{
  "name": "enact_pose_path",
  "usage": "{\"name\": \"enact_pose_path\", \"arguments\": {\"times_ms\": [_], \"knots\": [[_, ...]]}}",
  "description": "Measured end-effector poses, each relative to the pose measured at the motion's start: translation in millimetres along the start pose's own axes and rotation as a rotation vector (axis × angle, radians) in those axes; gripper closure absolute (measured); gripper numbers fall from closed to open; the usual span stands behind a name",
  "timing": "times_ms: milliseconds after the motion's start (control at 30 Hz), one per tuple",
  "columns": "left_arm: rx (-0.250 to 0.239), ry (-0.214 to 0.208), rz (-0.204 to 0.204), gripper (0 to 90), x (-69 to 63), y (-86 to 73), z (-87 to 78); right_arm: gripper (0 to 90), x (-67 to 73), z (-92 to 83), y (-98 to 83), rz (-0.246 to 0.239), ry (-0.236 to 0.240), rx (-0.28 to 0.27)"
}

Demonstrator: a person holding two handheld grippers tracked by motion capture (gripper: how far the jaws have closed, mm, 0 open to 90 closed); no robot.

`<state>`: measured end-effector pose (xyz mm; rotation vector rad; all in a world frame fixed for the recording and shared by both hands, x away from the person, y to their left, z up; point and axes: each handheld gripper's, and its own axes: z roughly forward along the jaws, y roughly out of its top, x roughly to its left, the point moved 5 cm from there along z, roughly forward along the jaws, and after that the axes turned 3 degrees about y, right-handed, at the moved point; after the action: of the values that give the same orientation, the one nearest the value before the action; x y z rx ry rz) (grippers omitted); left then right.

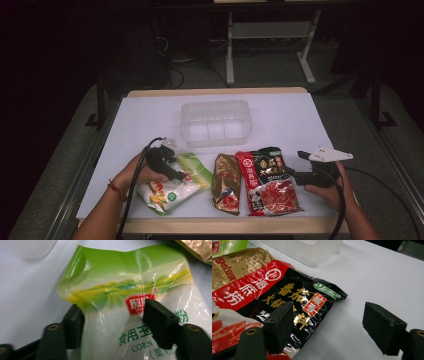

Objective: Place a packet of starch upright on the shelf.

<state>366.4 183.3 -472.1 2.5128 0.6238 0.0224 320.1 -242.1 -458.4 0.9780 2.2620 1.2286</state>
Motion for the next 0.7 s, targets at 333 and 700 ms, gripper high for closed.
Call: {"name": "enact_pose_path", "arguments": {"times_ms": [333,700], "knots": [[-0.016,-0.019,0.048,71.1,-8.9,2.9,0.3,26.1,-1.4,2.6,-1.2,0.006,0.012,0.012],[-0.066,0.0,0.07,88.4,-15.7,3.0,-12.0,26.7,-3.7,0.9,-1.6,0.01,0.004,0.011]]}}
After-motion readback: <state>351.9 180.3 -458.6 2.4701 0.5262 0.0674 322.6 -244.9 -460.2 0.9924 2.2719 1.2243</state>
